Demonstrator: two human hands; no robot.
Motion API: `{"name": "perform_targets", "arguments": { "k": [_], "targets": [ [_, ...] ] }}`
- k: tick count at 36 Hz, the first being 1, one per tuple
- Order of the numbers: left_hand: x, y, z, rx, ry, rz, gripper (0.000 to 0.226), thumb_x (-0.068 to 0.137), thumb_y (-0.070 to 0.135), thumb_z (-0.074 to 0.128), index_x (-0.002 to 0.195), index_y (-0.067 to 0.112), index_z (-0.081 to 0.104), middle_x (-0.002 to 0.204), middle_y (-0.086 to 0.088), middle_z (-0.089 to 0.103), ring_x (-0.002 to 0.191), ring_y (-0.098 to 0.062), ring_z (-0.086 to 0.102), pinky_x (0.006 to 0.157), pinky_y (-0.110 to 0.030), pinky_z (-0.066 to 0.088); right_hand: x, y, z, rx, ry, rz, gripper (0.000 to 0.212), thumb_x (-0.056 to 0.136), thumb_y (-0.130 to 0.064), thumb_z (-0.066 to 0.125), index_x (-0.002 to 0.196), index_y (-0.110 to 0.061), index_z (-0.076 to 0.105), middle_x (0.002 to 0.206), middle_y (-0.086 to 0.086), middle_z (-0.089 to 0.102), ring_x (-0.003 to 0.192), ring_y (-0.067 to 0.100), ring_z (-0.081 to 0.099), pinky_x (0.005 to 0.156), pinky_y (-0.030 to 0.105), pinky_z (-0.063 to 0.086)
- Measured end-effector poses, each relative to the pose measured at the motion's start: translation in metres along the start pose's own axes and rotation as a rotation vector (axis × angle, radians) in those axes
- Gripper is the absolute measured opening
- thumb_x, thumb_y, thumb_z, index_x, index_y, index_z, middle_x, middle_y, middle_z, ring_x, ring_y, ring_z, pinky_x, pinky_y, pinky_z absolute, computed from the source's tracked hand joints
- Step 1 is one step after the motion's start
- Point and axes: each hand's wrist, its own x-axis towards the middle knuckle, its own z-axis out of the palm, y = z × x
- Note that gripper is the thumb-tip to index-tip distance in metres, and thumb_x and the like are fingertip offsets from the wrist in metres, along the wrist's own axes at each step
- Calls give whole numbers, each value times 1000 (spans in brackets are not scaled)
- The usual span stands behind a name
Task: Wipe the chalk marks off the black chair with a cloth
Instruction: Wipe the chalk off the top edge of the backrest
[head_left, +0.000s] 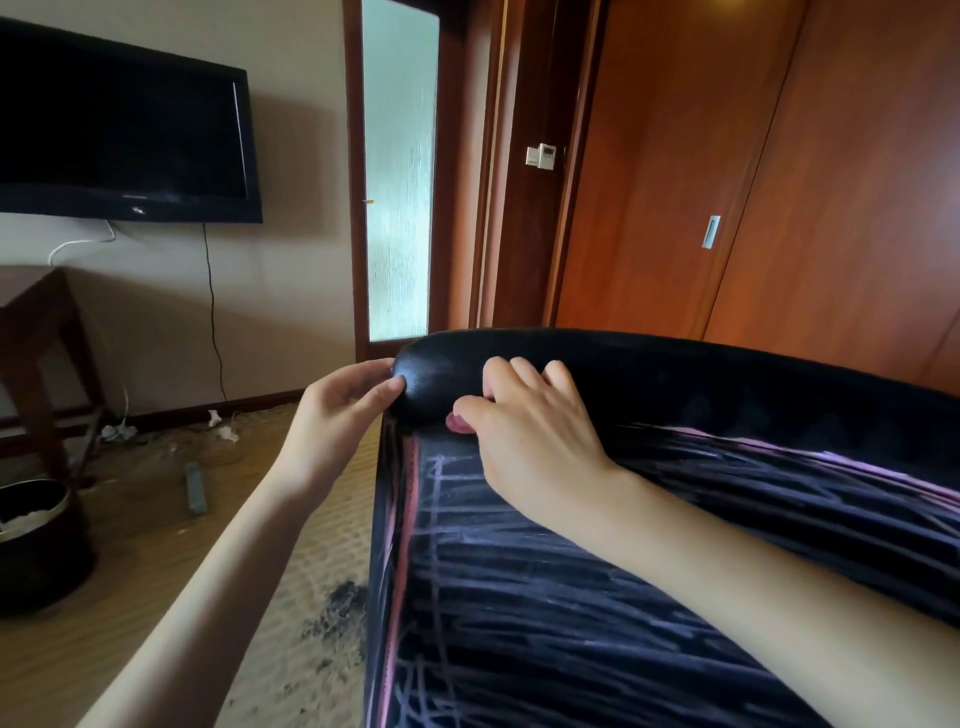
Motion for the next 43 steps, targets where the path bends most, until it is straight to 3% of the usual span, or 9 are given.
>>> {"name": "perform_targets", "arguments": {
  "k": [9,21,23,25,27,29,33,38,43],
  "targets": [
    [-3,3,3,26,27,-39,31,90,18,61,120,14,63,104,8,68,94,3,64,79,-10,48,-27,36,-14,-83,23,50,26,77,1,63,93,-17,74,78,-2,31,75,22,43,68,35,21],
    [-11,8,8,94,25,-16,32,93,18,57,125,11,60,105,10,66,89,7,62,70,-6,47,-94,113,-45,-235,22,252,29,65,2,77,87,-17,75,72,1,49,68,25,51,64,36,35],
    [-11,14,6,173,-2,-12,31,94,20,55,125,15,59,102,9,64,91,2,61,82,-17,49,-103,120,-52,-176,21,267,25,73,-1,72,90,-18,76,76,0,52,73,25,54,67,37,37],
    [-8,21,6,377,34,97,33,95,31,55,125,18,59,109,0,64,100,-16,59,93,-46,49,-109,124,-61,-103,72,285,23,77,-1,69,93,-16,75,81,0,55,75,24,56,70,36,41],
    [-5,33,15,635,121,253,39,92,38,54,126,19,57,117,-9,62,110,-35,52,94,-59,41,-112,122,-69,21,175,313,22,78,0,67,95,-12,73,85,1,55,76,23,55,70,34,44],
    [-3,50,39,744,148,382,38,93,34,55,128,19,57,121,-11,59,111,-39,47,91,-57,35,-108,116,-70,91,235,304,21,77,-1,67,97,-9,71,88,1,54,78,21,55,69,33,46],
    [-2,86,103,878,-68,612,47,88,48,42,124,23,60,121,1,61,112,-30,50,89,-48,33,-93,95,-48,-37,250,160,11,81,-10,62,89,-6,69,82,8,53,71,27,53,61,39,48],
    [6,89,150,1011,-261,592,45,96,48,42,137,29,47,136,5,49,128,-21,36,99,-42,24,-83,78,-21,-297,211,55,36,80,-5,37,87,-13,71,86,5,56,77,25,47,68,36,30],
    [23,87,153,1000,-286,572,41,93,48,47,130,30,54,127,4,53,123,-21,38,96,-42,26,-88,98,-31,-324,100,63,39,63,0,42,89,-10,69,89,7,55,80,26,44,70,35,23]
  ]
}}
